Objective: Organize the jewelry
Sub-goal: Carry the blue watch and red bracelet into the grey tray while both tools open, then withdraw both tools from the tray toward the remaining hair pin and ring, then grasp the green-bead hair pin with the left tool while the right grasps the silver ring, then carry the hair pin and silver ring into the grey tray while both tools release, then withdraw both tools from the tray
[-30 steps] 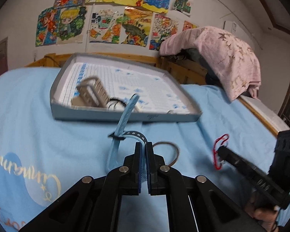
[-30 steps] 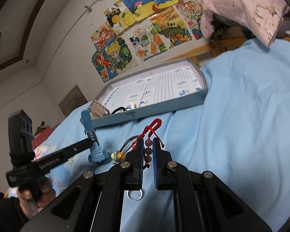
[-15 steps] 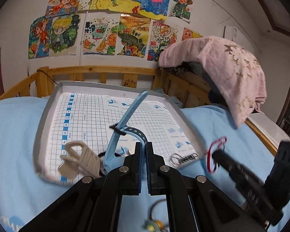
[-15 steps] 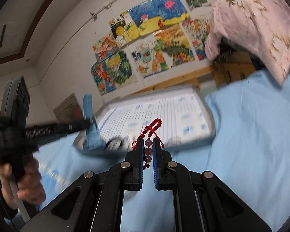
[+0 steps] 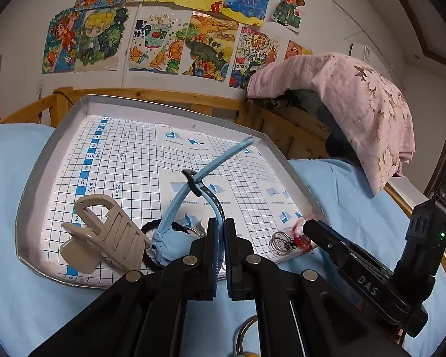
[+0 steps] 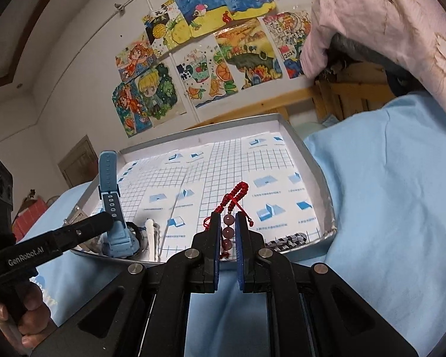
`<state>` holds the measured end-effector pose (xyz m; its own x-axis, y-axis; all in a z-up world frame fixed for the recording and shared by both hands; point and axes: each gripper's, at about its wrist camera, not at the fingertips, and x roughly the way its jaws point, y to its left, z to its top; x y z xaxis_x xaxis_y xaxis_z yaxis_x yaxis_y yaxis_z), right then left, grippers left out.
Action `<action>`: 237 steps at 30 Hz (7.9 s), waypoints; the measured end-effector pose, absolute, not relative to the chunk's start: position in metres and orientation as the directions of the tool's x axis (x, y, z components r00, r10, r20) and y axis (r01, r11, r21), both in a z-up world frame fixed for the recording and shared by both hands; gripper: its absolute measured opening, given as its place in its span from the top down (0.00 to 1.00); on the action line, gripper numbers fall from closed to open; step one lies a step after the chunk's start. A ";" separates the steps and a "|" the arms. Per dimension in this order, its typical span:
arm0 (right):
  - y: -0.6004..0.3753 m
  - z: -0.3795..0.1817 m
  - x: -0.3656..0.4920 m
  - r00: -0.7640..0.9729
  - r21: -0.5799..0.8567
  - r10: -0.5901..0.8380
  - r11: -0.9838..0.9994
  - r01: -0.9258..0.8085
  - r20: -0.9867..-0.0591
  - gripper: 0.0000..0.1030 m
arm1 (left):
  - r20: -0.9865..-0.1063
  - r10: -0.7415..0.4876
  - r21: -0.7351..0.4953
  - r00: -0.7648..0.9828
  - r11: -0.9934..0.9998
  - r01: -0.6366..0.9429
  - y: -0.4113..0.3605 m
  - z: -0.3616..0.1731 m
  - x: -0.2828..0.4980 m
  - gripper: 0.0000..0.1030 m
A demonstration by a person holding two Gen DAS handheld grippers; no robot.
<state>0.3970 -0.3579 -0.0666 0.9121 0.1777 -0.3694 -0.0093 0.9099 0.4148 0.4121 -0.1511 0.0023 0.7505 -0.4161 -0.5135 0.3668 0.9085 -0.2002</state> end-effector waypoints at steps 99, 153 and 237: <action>-0.331 -0.031 0.214 0.913 0.182 0.138 0.981 -0.072 -0.384 0.34 | -0.550 -0.300 -0.106 0.779 0.951 0.292 -0.129 -0.031 0.315 0.26; -0.346 -0.034 0.241 0.895 0.261 0.238 0.955 -0.143 -0.377 0.82 | -0.489 -0.333 -0.029 0.806 0.930 0.367 -0.172 0.024 0.336 0.76; -0.306 0.065 0.080 0.995 0.135 0.056 0.990 -0.045 -0.086 0.02 | -0.201 -0.138 -0.090 0.970 0.988 0.122 -0.051 0.092 0.106 0.00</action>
